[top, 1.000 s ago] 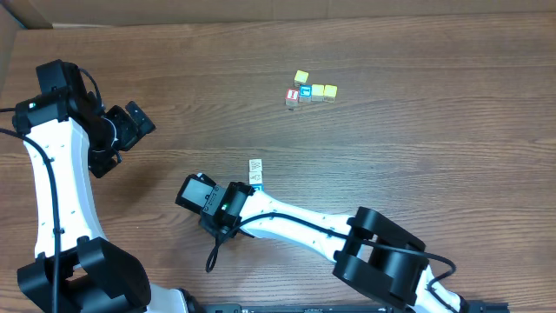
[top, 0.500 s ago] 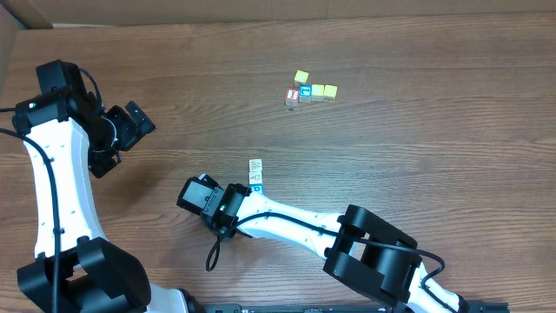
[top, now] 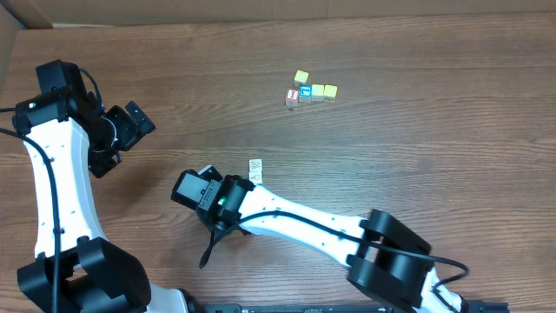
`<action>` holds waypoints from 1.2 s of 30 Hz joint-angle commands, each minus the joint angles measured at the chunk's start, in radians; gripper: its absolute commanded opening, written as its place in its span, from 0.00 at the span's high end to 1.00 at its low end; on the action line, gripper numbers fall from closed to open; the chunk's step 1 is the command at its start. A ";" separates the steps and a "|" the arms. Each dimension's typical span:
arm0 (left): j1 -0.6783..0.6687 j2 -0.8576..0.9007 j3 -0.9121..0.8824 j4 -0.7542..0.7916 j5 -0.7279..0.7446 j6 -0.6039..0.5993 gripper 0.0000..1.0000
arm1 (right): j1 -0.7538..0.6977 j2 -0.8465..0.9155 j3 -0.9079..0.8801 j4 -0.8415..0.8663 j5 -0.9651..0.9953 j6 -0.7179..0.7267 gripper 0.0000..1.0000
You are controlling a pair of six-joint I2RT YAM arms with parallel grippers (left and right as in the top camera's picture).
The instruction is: Flip 5 blocks
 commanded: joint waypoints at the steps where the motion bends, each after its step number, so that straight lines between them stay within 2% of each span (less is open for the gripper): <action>1: -0.005 0.001 -0.009 0.001 0.001 -0.003 0.00 | -0.004 -0.068 0.030 -0.040 -0.025 0.141 0.72; 6: -0.005 0.001 -0.009 0.001 0.001 -0.003 0.00 | -0.028 -0.068 -0.008 -0.129 -0.025 0.332 0.75; 8: -0.005 0.001 -0.009 0.002 0.001 -0.003 0.00 | -0.035 -0.068 -0.049 -0.134 -0.026 0.365 0.71; 12: -0.005 0.001 -0.009 0.001 0.001 -0.003 0.00 | -0.036 -0.068 -0.126 -0.105 -0.026 0.408 0.69; 20: -0.005 0.001 -0.009 0.001 0.001 -0.003 0.00 | -0.036 -0.068 -0.232 0.001 -0.014 0.416 0.75; 24: -0.005 0.001 -0.009 0.001 0.001 -0.003 0.00 | -0.036 -0.068 -0.241 0.018 0.003 0.416 0.71; 36: -0.005 0.001 -0.009 0.001 0.001 -0.003 0.00 | -0.036 -0.067 -0.288 0.071 0.016 0.416 0.67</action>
